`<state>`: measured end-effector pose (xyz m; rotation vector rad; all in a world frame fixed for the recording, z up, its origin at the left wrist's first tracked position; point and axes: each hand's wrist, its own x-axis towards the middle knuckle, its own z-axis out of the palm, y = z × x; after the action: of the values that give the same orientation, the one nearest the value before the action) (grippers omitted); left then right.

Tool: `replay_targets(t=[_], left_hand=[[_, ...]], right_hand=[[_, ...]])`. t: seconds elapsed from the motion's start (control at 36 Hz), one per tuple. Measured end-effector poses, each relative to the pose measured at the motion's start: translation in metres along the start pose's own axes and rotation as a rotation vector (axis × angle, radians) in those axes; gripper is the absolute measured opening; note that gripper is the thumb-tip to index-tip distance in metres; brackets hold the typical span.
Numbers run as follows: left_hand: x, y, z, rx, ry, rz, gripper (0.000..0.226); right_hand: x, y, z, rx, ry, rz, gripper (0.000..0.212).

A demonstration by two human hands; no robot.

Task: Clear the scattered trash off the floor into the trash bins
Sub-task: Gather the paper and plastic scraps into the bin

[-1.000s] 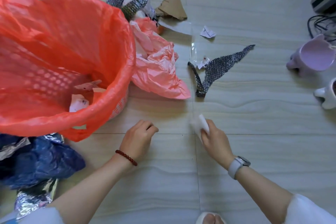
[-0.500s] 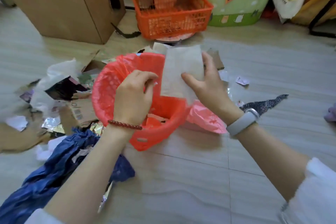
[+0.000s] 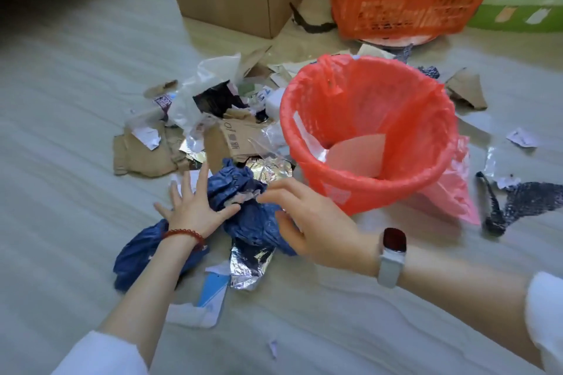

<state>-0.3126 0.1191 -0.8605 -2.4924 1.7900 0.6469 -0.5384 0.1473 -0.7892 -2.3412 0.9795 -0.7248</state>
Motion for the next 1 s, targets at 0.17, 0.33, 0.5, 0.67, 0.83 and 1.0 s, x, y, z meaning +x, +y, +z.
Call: replay_targets(t=[0.17,0.33,0.5,0.67,0.83,1.0], left_hand=[[0.008,-0.031,0.022,-0.195,0.141,-0.004,0.049],[-0.010,-0.035,-0.014,-0.804,0.131,0.316,0.039],[-0.009,-0.031,-0.031,-0.940,0.134,0.383,0.036],[-0.012,-0.050,-0.041,-0.673,0.415,0.419,0.053],[0.000,-0.056,-0.047,-1.345,0.019,0.004,0.098],[0.007,-0.026,-0.047,-1.820,-0.311,0.028,0.080]], right_hand=[[-0.009,0.022,0.064,0.026,-0.294,0.497,0.068],[0.048,0.027,0.074,0.544,-0.100,0.795,0.092],[0.096,0.007,0.089,1.207,-0.207,0.834,0.056],[0.121,-0.005,0.086,0.897,0.153,0.754,0.044],[0.139,-0.002,0.074,0.952,0.256,0.729,0.033],[0.126,-0.015,0.088,0.289,-0.117,0.346,0.044]])
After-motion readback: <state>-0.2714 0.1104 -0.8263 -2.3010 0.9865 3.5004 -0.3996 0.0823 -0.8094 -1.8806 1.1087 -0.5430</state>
